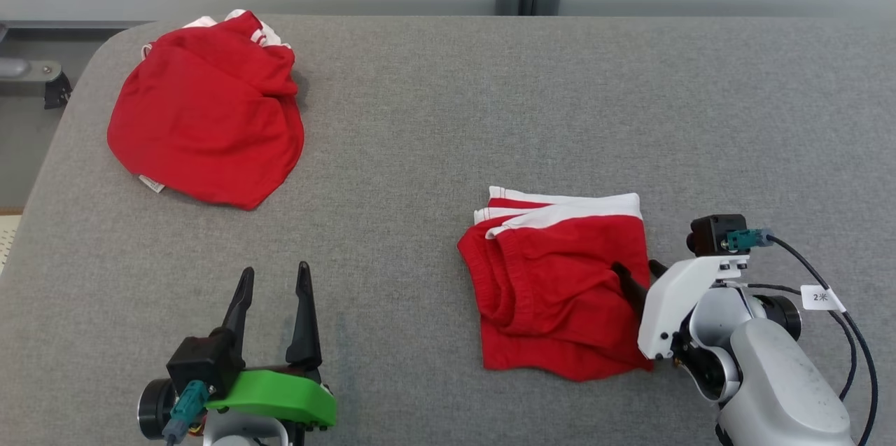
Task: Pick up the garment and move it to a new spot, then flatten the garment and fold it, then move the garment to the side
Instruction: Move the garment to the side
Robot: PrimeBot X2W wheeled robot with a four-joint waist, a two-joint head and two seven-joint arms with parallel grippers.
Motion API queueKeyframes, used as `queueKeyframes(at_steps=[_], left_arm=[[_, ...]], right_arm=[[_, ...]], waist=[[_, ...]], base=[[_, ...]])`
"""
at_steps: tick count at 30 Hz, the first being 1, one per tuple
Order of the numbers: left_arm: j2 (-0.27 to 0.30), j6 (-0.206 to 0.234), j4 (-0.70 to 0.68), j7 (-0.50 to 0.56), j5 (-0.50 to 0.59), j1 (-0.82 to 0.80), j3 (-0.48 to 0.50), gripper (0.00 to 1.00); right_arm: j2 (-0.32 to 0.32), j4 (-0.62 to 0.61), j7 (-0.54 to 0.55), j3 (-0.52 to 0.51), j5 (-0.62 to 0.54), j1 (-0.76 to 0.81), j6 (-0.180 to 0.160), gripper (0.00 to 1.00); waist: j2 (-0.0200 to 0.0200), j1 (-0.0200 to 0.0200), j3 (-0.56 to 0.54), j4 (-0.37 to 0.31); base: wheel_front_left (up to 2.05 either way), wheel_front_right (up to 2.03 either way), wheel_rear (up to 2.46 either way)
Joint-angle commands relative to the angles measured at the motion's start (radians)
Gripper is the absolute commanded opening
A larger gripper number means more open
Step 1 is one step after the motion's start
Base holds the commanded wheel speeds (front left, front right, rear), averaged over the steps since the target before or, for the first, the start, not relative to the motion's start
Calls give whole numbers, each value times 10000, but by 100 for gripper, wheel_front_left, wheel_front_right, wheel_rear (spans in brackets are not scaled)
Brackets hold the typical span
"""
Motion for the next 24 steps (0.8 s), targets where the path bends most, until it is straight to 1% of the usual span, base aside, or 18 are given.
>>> queueKeyframes(at_steps=[1, 2, 7, 11, 13, 19, 24], left_arm=[[-2, 45, -59, -4, -75, -193, 66, 100], [-1, 56, -86, -4, -76, -227, 96, 100], [-2, 56, -172, -6, 53, -406, 75, 100], [-1, 52, -255, -6, 140, -652, 29, 100], [2, 43, -327, -6, 180, -796, 66, 100], [151, -47, -453, -6, 401, -1193, 199, 100], [328, -117, -439, 3, 536, -1532, 141, 100]], right_arm=[[-38, 122, 11, 96, 75, -133, -1, 27], [-46, 186, -35, 163, 123, -219, -1, 0], [-94, 392, -493, 350, 47, -714, -10, 0], [-212, 437, -1008, 303, -112, -1181, -8, 0], [-314, 505, -1209, 225, -252, -1409, -8, 0], [-442, 676, -2028, -344, -646, -2127, -9, 0], [-373, 876, -2590, -797, -888, -2490, -9, 0]], waist=[[0, 0, 153, 40], [0, 0, 210, 7], [0, 0, 543, -336], [0, 0, 885, -931], [0, 0, 1087, -1334], [0, 0, 1730, -2896], [0, 0, 2154, -4024]], base=[[0, 0, 0], [0, 0, 0], [0, 0, 0], [0, 0, 0], [0, 0, 0], [0, 0, 0], [0, 0, 0]])
